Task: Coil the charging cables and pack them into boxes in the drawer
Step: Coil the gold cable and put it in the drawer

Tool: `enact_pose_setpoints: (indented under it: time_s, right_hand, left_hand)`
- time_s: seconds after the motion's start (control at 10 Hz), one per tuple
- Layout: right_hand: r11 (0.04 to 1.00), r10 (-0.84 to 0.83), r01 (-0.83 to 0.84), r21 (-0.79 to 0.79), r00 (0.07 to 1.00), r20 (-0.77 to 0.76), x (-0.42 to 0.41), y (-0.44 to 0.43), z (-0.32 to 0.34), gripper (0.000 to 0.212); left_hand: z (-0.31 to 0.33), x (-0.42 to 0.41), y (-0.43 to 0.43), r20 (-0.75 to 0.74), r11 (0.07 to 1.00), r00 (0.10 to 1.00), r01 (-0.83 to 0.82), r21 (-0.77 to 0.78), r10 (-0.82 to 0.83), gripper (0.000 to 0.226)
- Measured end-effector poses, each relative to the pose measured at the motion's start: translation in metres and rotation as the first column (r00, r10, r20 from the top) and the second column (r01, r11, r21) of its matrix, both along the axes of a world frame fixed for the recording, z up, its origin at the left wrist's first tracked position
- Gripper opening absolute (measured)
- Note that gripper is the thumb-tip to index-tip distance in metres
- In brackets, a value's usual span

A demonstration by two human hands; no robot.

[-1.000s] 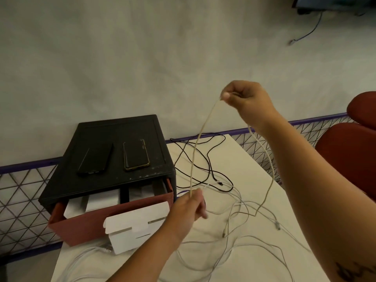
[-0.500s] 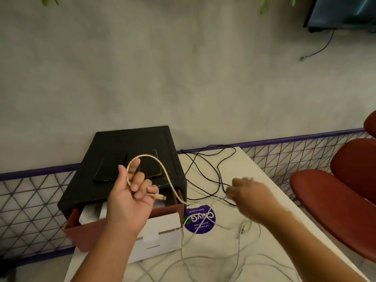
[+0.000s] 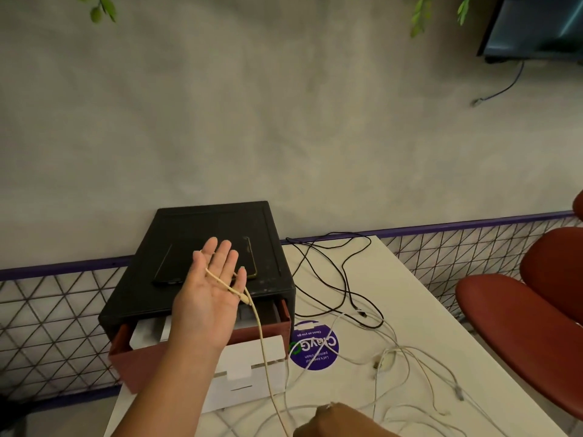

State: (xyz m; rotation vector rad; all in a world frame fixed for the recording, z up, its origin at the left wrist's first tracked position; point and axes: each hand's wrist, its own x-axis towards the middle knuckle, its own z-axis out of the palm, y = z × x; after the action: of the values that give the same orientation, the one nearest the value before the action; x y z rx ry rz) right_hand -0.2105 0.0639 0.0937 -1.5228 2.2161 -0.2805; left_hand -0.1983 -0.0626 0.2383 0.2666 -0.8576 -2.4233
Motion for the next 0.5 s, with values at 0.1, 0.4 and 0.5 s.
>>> enact_pose_setpoints:
  time_s: [0.1,0.4,0.5]
  right_hand:
    - [0.999,0.047,-0.047,0.011,0.999,-0.027,0.066,-0.106,-0.041,0.026]
    - [0.962,-0.095,0.147,-0.231,0.970,0.225,0.011,0.115,0.133,0.024]
    - [0.926,-0.066,0.234,-0.297,0.874,0.481,-0.002,0.104,0.169,0.023]
  left_hand:
    - [-0.002,-0.001,0.000,0.016,0.997,1.000,0.001,-0.073,0.000,0.031]
    - [-0.037,0.005,0.014,0.226,0.298,0.958,0.167,-0.940,0.175,0.021]
    - [-0.054,0.010,0.017,0.437,0.173,0.895,0.419,-0.891,0.083,0.029]
